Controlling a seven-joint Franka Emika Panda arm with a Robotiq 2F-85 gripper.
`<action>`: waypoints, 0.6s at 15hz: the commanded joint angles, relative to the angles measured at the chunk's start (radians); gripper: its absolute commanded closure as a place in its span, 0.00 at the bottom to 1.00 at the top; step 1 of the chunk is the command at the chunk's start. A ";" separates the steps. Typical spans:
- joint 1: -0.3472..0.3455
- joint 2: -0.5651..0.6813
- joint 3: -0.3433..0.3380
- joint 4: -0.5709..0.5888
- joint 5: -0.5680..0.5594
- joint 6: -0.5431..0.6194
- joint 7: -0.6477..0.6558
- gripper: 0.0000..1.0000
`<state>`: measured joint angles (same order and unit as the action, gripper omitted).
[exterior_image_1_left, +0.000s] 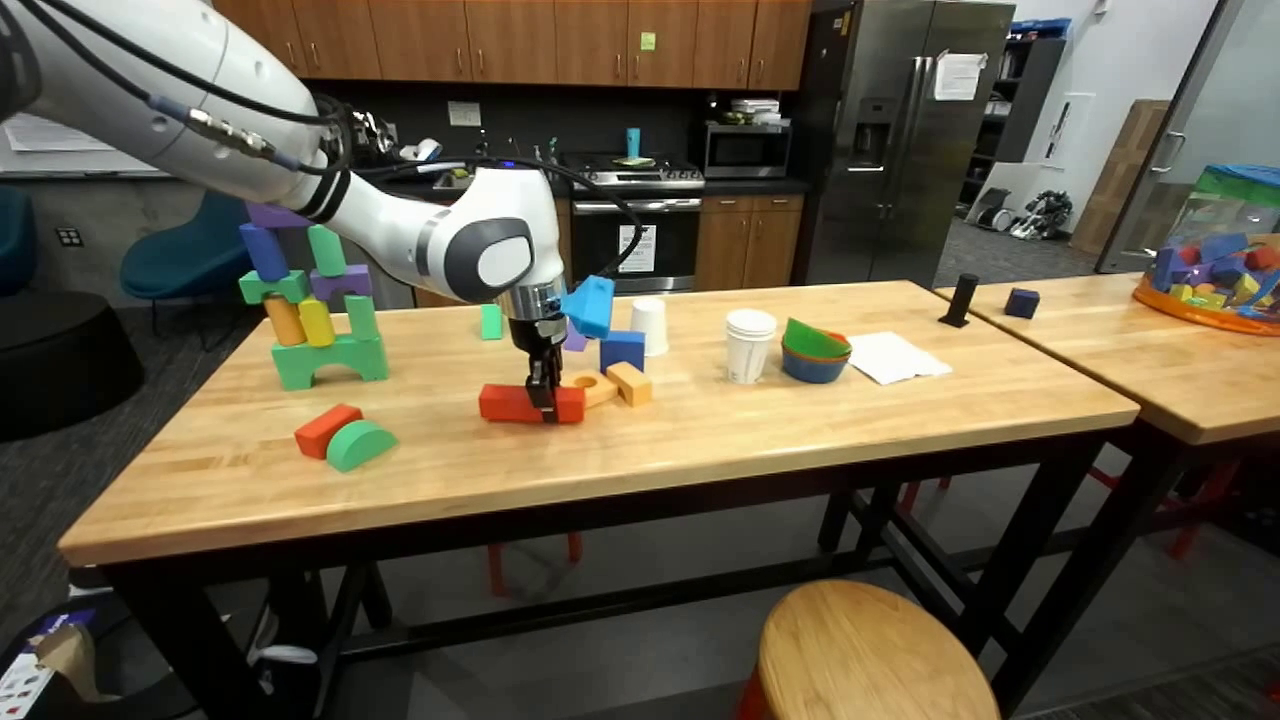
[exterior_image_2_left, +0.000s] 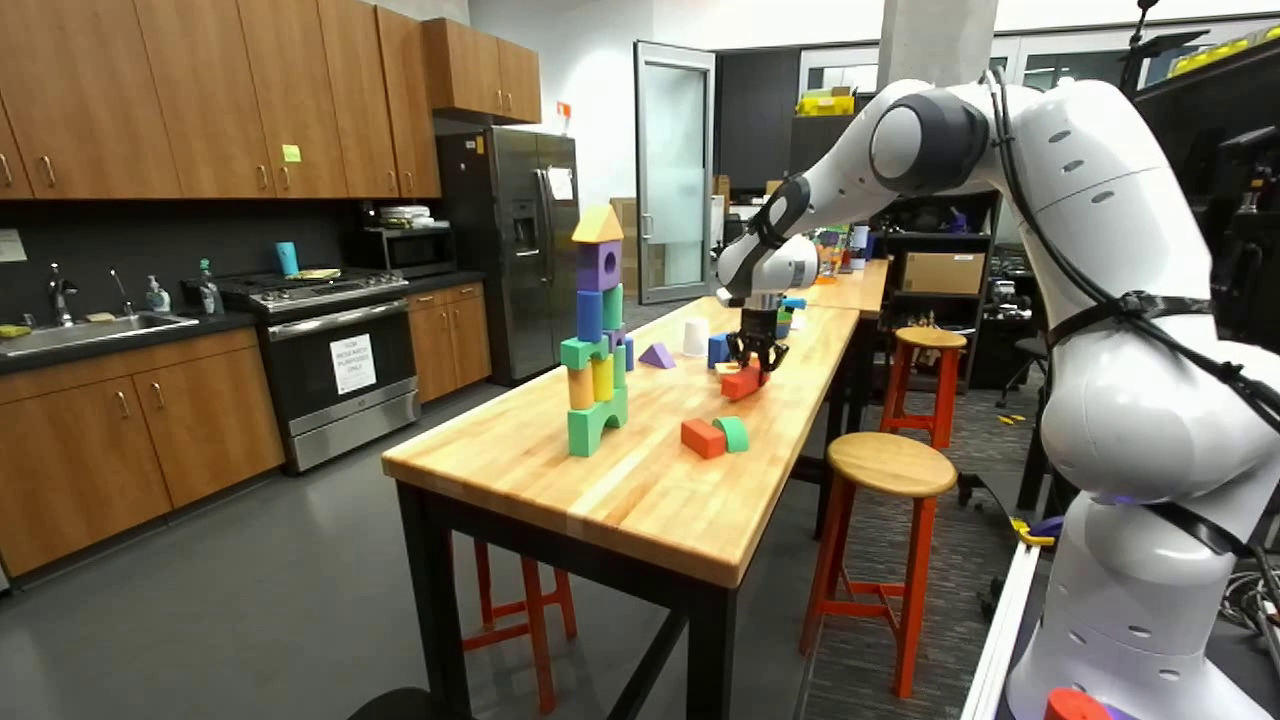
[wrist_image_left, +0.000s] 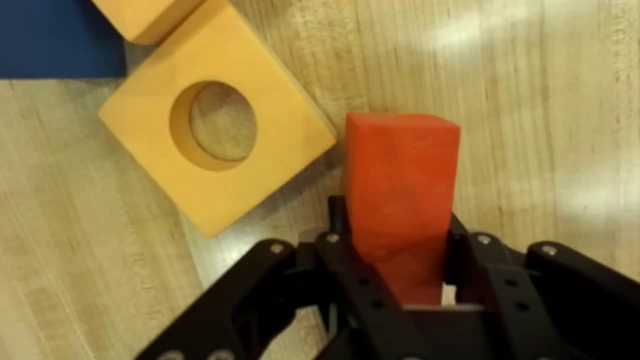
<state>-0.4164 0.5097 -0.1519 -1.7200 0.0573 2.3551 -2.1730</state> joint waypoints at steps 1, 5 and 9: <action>-0.013 -0.110 0.032 -0.087 0.011 -0.041 -0.054 0.84; 0.007 -0.170 0.030 -0.141 0.013 -0.062 -0.067 0.84; 0.020 -0.210 0.028 -0.191 0.022 -0.068 -0.079 0.84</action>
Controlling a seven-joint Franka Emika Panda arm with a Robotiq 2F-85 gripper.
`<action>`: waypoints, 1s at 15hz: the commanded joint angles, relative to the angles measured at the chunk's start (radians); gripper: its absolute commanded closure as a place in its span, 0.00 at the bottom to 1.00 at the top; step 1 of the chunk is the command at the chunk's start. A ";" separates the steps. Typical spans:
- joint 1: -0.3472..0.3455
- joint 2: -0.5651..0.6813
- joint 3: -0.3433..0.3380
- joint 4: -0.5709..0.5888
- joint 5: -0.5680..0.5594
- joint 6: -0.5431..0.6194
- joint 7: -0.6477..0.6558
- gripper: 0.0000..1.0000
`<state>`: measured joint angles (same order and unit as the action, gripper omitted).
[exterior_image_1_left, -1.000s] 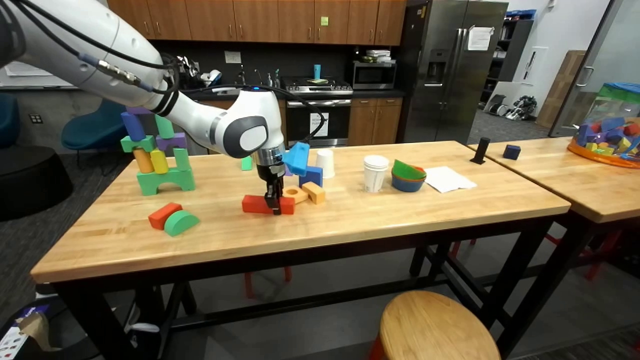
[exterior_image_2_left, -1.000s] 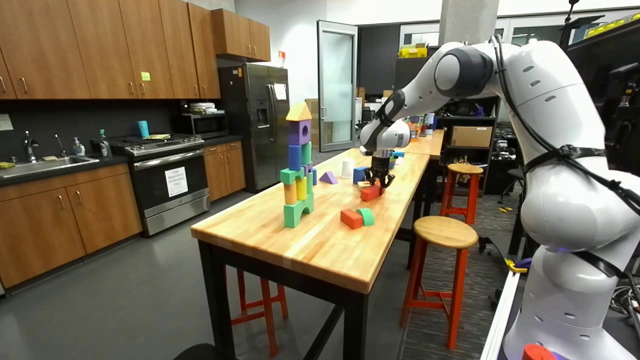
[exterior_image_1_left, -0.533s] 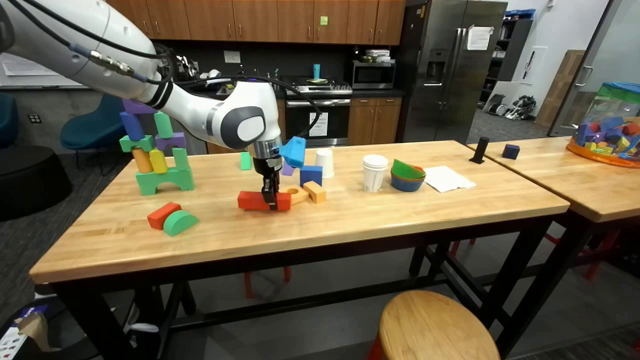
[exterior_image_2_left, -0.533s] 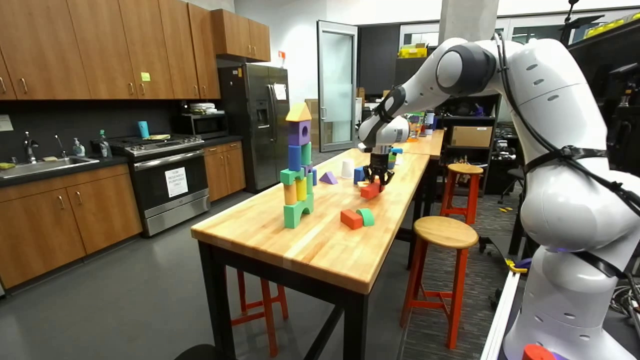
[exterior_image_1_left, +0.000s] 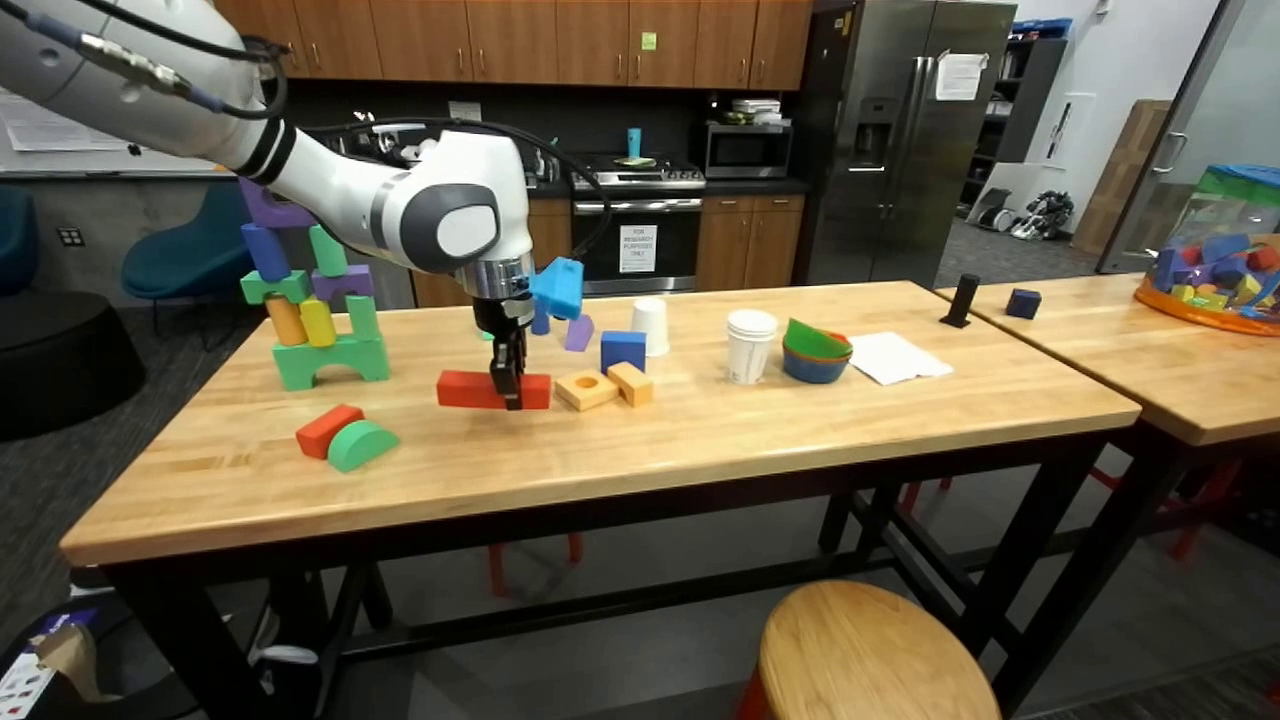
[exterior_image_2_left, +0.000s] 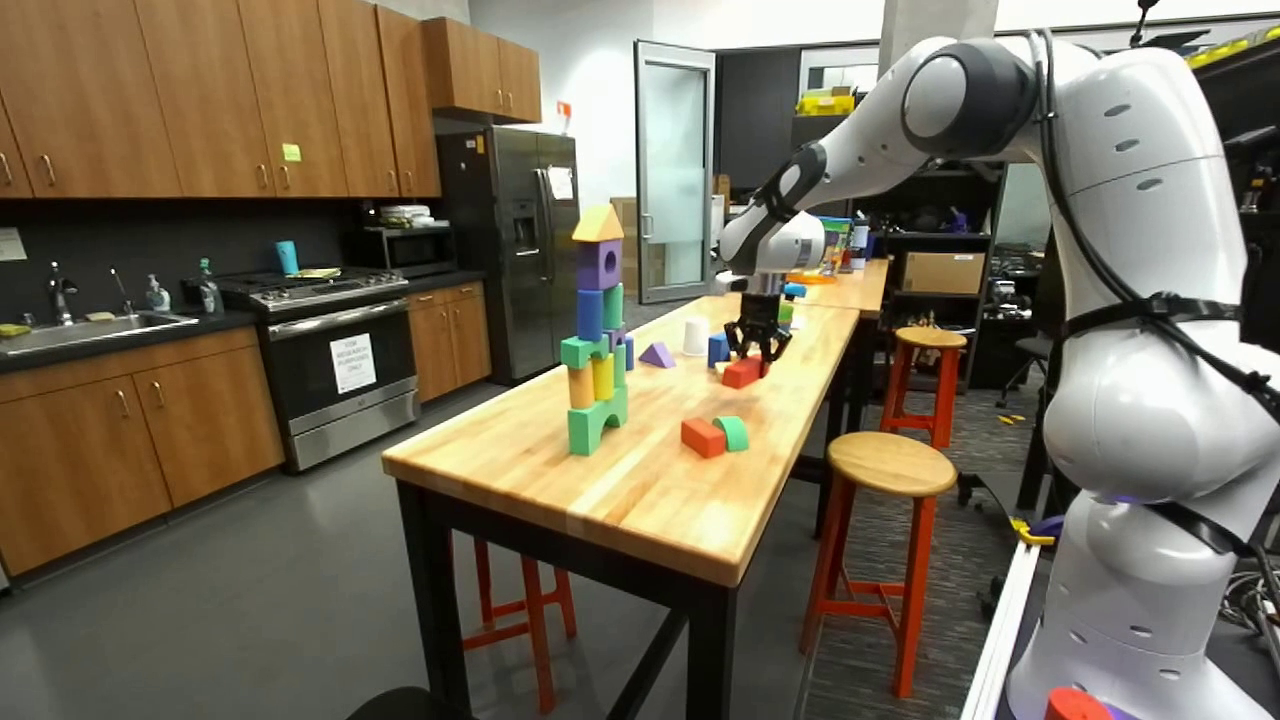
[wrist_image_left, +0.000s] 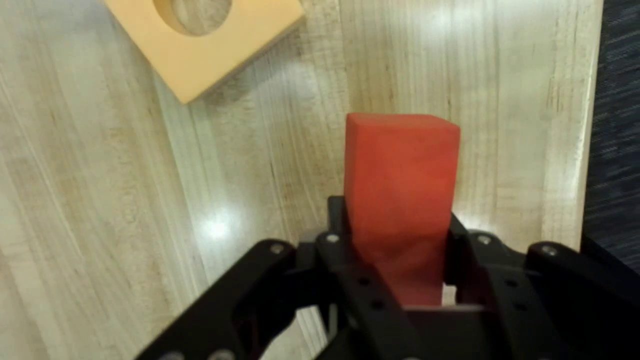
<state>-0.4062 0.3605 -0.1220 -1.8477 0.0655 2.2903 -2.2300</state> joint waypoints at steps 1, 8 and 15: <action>0.015 -0.069 -0.003 -0.074 0.011 0.001 -0.021 0.84; 0.049 -0.138 -0.015 -0.165 -0.018 0.009 -0.027 0.84; 0.064 -0.168 -0.045 -0.233 -0.096 0.013 -0.053 0.84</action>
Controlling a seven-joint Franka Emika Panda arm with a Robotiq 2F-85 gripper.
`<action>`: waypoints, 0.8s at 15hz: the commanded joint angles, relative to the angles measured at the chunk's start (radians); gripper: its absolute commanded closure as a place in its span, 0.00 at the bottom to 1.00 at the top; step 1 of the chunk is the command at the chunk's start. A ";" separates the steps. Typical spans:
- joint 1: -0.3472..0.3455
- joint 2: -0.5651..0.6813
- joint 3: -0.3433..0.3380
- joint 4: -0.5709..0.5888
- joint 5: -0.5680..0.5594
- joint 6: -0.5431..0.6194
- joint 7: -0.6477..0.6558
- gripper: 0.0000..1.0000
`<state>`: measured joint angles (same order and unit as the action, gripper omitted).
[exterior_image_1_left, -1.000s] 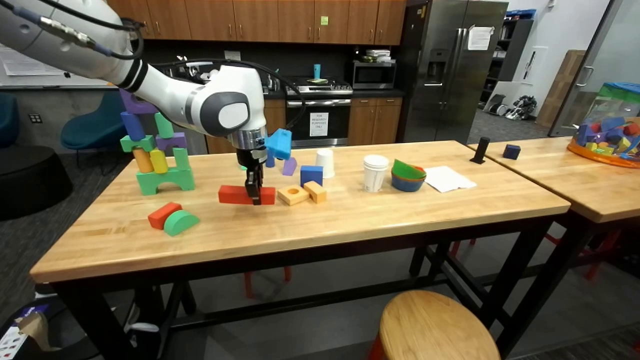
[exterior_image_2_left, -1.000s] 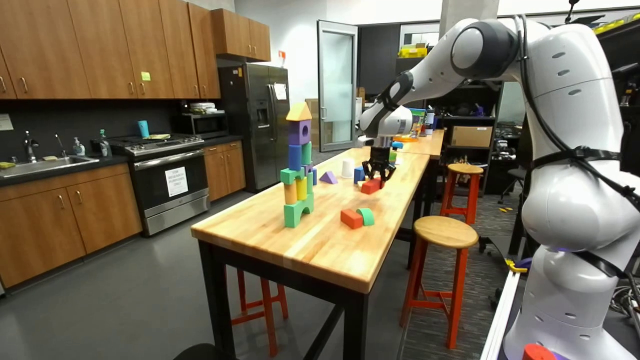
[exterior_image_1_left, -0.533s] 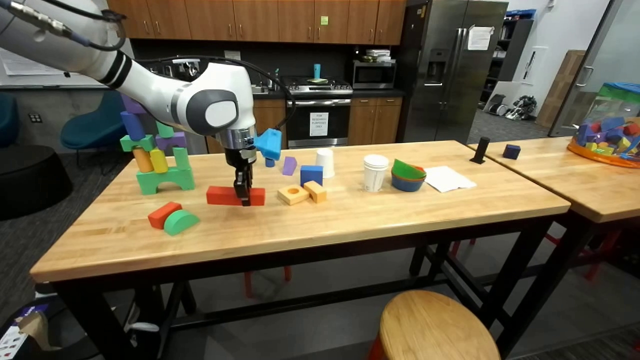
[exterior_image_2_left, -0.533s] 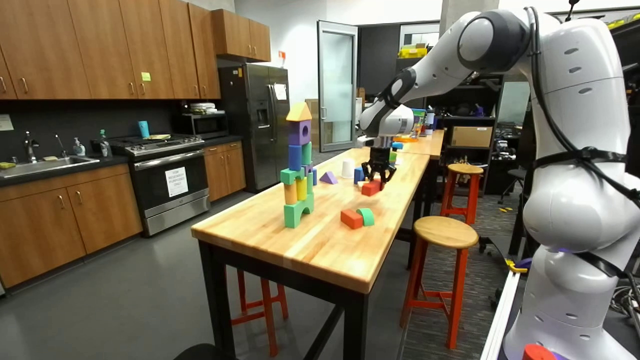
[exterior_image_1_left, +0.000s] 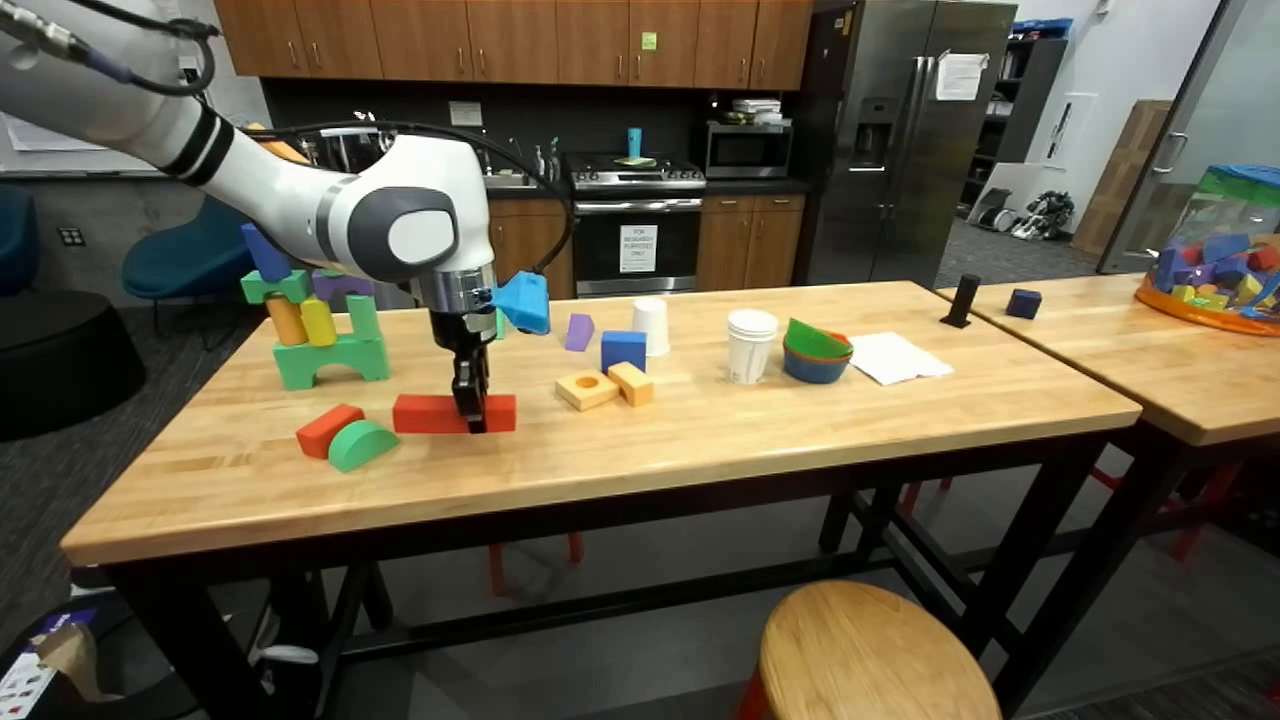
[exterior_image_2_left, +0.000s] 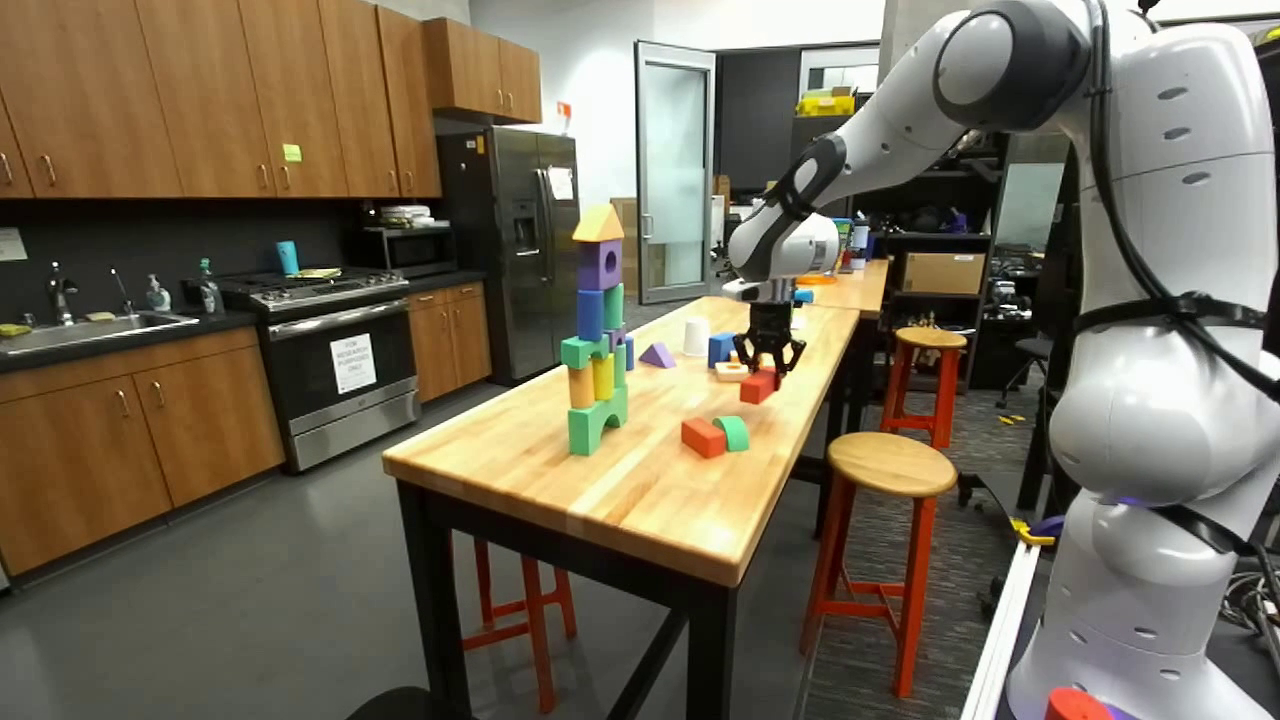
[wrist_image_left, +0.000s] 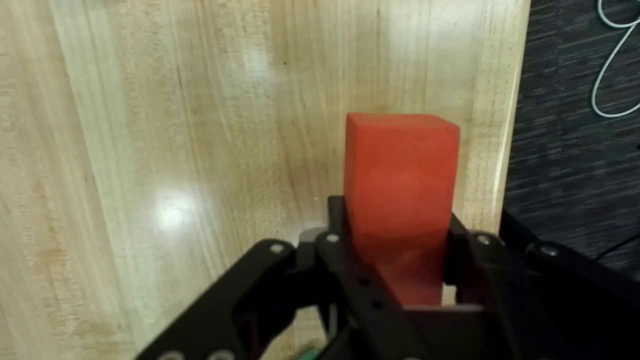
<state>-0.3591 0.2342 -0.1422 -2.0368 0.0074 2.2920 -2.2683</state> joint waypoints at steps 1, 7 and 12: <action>0.015 -0.039 -0.028 -0.046 -0.044 0.012 -0.016 0.84; 0.016 -0.020 -0.037 -0.041 -0.039 0.036 0.004 0.84; 0.027 -0.004 -0.053 -0.057 -0.085 0.112 0.086 0.84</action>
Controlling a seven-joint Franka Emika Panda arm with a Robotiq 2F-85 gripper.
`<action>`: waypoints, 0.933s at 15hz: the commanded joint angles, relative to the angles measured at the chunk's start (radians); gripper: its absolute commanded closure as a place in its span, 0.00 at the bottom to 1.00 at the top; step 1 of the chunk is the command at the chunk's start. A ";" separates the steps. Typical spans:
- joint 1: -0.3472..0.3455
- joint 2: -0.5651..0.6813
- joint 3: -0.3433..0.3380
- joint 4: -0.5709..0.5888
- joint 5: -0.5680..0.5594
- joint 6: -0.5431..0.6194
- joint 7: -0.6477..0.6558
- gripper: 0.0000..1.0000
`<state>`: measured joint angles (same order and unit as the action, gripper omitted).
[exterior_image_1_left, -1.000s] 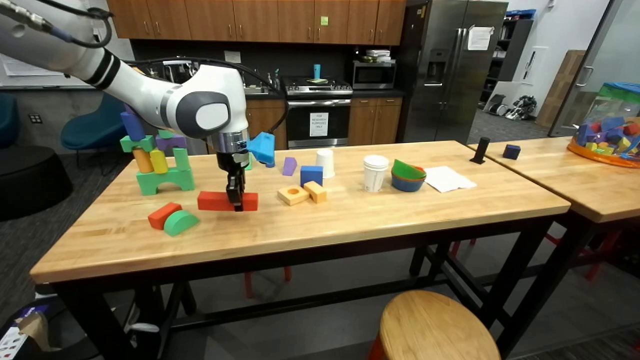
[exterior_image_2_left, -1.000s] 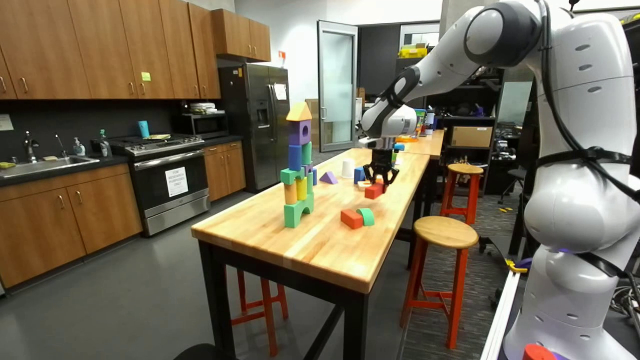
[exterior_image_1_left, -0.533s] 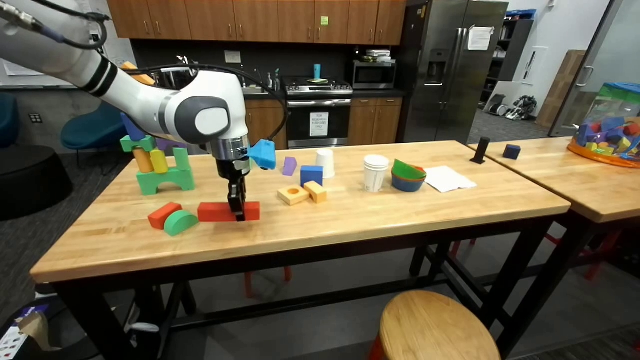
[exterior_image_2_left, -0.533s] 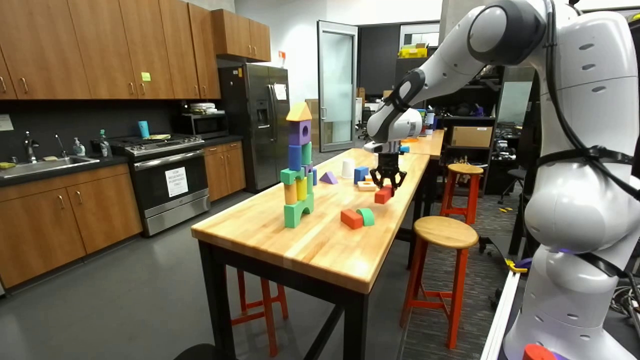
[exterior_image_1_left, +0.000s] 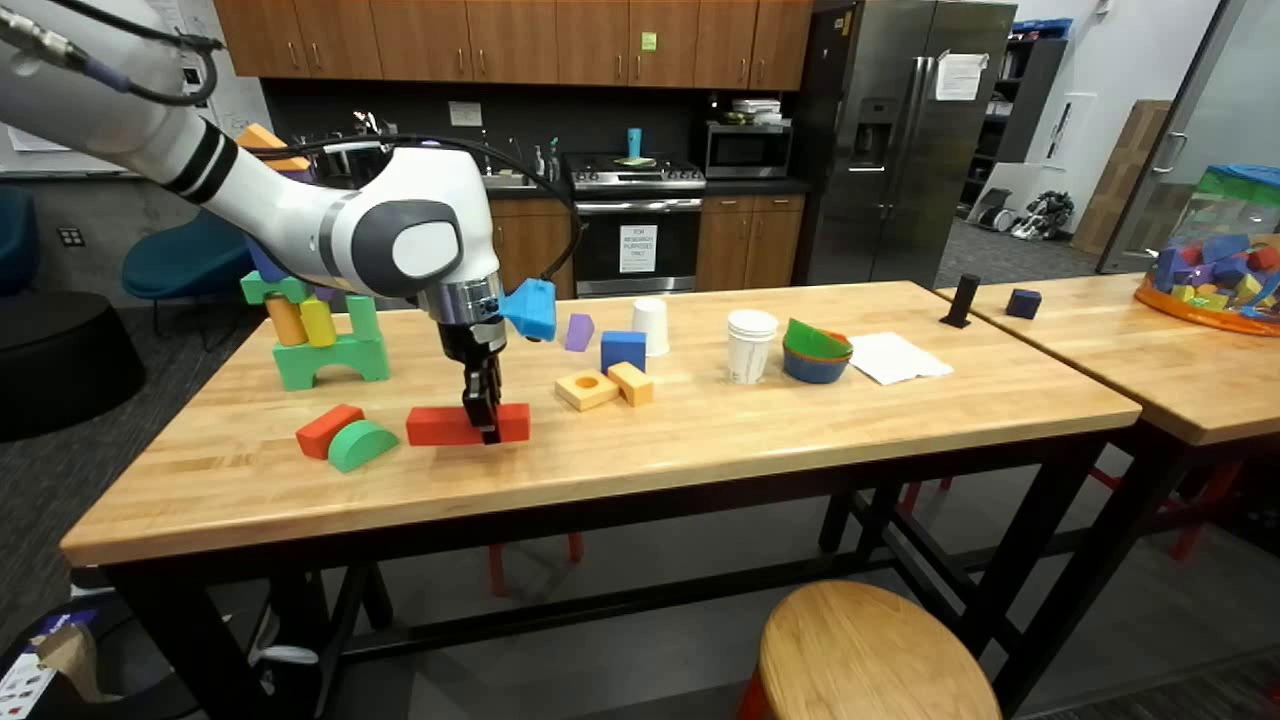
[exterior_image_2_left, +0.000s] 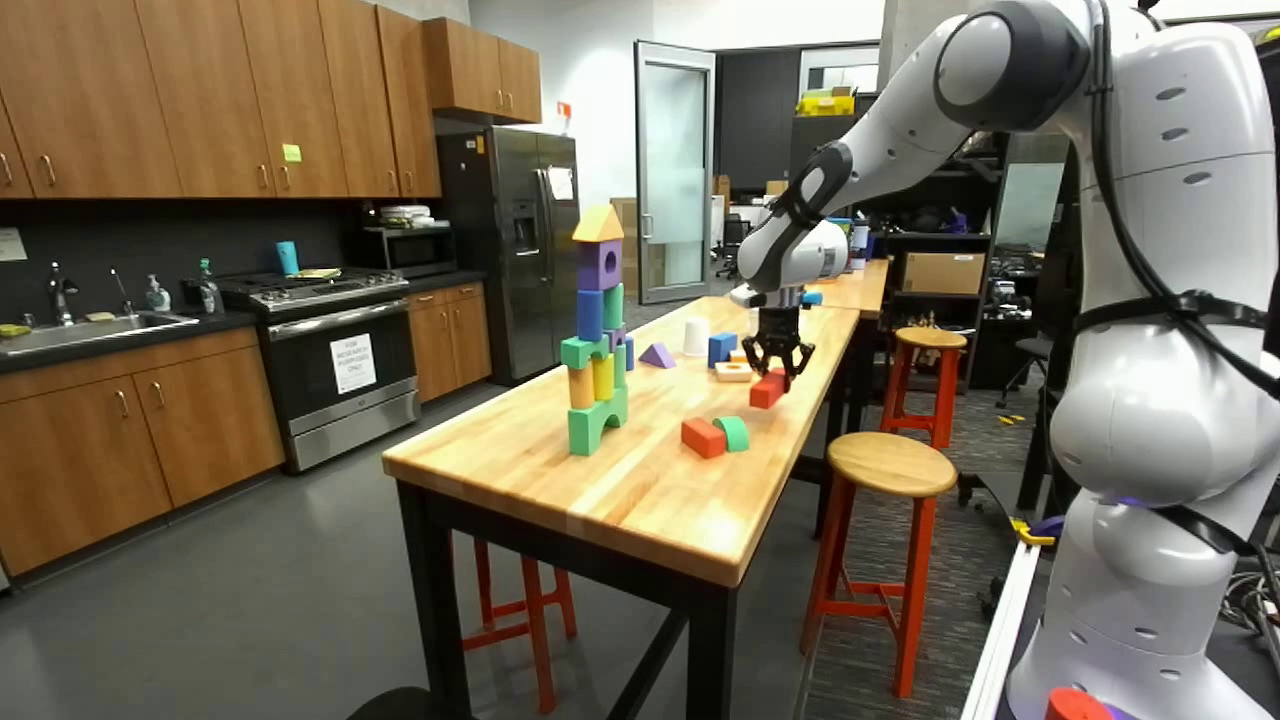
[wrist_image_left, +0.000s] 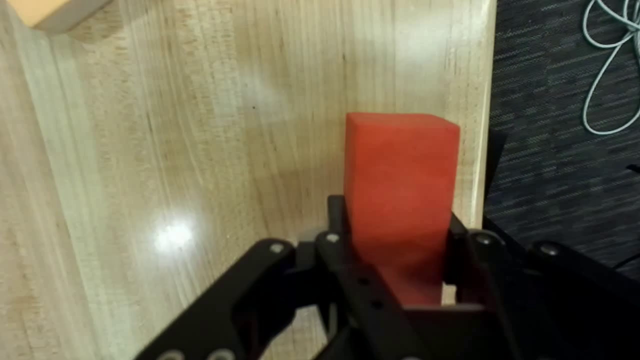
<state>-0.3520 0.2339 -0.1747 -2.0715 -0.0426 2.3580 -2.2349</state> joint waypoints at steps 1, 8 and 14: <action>0.021 -0.002 -0.021 -0.026 -0.040 0.052 0.061 0.84; 0.024 0.025 -0.018 -0.029 -0.074 0.078 0.088 0.84; 0.036 0.047 -0.013 -0.011 -0.084 0.099 0.092 0.84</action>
<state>-0.3282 0.2728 -0.1809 -2.0943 -0.0978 2.4358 -2.1701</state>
